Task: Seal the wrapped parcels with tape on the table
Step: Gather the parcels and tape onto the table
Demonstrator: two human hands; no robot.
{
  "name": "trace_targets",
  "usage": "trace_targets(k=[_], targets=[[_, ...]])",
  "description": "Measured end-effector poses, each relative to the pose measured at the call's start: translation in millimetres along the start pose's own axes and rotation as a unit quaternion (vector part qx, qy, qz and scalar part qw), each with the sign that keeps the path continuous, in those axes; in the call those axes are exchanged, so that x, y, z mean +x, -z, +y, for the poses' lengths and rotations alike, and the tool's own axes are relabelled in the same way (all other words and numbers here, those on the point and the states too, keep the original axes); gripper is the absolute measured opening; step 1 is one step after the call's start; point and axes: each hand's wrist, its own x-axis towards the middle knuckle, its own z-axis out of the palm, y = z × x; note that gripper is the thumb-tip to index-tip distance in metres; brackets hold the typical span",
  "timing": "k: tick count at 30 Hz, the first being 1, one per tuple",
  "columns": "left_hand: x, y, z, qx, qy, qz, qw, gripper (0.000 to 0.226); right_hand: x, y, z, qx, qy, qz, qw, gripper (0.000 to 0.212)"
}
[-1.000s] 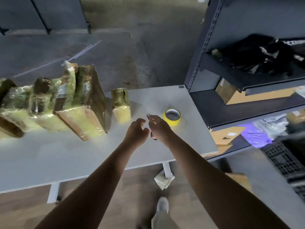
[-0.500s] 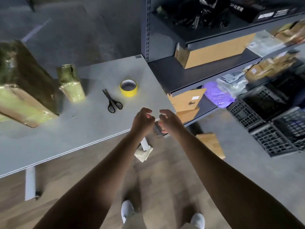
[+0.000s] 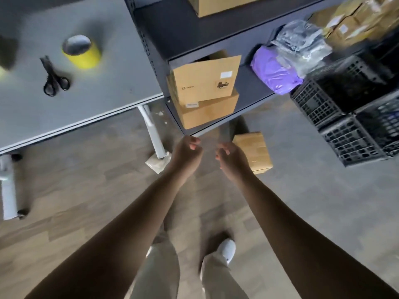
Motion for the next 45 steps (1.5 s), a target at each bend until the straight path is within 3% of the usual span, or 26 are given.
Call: trace_targets(k=[8,12,17,21,24,28,33,37,41,43,45], targets=[[78,-105,-82,-0.021,0.057,-0.049,0.997,0.021,71,-11,136,-0.027,-0.064,0.037,0.997,0.033],[140,-169,-151,-0.068,0.103,-0.079,0.989,0.021,124,-34,219,-0.058,-0.086,0.033,0.994,0.033],[218,-257,-241,-0.068,0.127,-0.13,0.981,0.017,205,-63,316,-0.091,-0.101,0.083,0.987,0.032],[276,-324,-287,-0.064,0.126,-0.166,0.976,0.025,266,-80,385,-0.179,-0.08,0.122,0.973,0.033],[313,-367,-305,-0.061,0.136,-0.185,0.971,0.032,303,-90,423,-0.296,-0.058,0.15,0.942,0.042],[351,-402,-311,-0.093,0.167,-0.204,0.96,0.036,342,-96,455,-0.386,-0.085,0.148,0.907,0.074],[381,-425,-323,-0.056,0.126,-0.199,0.97,0.034,383,-97,473,-0.412,-0.135,0.143,0.89,0.107],[400,-438,-325,-0.045,0.158,-0.238,0.957,0.034,404,-98,472,-0.448,-0.127,0.178,0.867,0.097],[407,-442,-318,-0.045,0.16,-0.21,0.963,0.026,408,-99,473,-0.474,-0.124,0.179,0.854,0.081],[407,-439,-320,-0.024,0.14,-0.193,0.971,0.024,407,-93,472,-0.46,-0.128,0.181,0.86,0.081],[407,-435,-326,0.0,0.12,-0.173,0.978,0.038,405,-84,467,-0.427,-0.133,0.19,0.874,0.082]])
